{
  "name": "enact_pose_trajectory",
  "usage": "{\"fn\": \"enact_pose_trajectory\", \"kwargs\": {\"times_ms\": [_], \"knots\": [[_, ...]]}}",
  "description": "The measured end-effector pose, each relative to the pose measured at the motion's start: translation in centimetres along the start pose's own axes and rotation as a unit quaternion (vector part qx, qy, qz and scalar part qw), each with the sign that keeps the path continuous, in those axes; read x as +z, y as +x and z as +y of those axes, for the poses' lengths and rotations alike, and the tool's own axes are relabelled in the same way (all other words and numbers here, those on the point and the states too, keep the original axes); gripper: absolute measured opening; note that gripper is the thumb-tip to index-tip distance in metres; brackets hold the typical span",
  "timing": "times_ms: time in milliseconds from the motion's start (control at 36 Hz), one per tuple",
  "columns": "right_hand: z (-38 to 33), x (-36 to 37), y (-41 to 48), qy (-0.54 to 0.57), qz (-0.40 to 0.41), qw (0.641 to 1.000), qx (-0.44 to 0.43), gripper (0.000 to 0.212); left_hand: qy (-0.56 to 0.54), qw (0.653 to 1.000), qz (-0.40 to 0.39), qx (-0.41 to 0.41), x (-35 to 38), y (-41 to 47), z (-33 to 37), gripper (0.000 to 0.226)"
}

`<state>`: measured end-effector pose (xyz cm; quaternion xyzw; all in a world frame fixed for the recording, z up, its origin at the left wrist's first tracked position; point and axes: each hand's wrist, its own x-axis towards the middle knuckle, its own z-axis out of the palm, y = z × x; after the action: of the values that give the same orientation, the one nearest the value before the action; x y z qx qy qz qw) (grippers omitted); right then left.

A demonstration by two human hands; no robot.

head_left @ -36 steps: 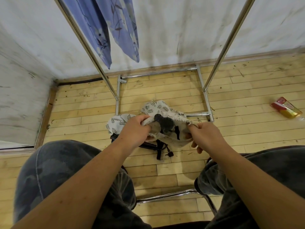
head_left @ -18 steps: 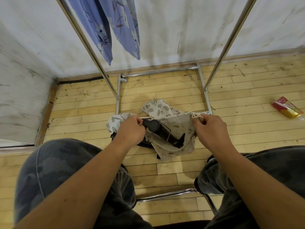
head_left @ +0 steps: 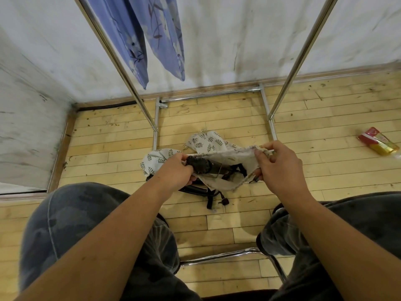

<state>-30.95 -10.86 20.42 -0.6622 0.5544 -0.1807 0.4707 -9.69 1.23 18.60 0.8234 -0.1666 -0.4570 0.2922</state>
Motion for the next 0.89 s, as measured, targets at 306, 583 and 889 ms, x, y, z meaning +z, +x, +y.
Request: {"fn": "enact_pose_trajectory", "kwargs": {"times_ms": [306,583,889], "knots": [[0.39,0.09,0.29,-0.013,0.020,1.000,-0.004,0.030,-0.062,0.997,-0.049,0.027,0.09,0.15,0.13,0.034],[0.18,-0.08,-0.04,-0.044,0.003,0.999,-0.023,0.039,-0.045,0.997,-0.041,0.053,0.16,0.04,-0.12,0.025],[-0.11,0.12,0.13,-0.023,0.002,1.000,-0.021,0.039,0.004,0.998,-0.049,0.047,0.18,-0.02,-0.30,0.037]]}}
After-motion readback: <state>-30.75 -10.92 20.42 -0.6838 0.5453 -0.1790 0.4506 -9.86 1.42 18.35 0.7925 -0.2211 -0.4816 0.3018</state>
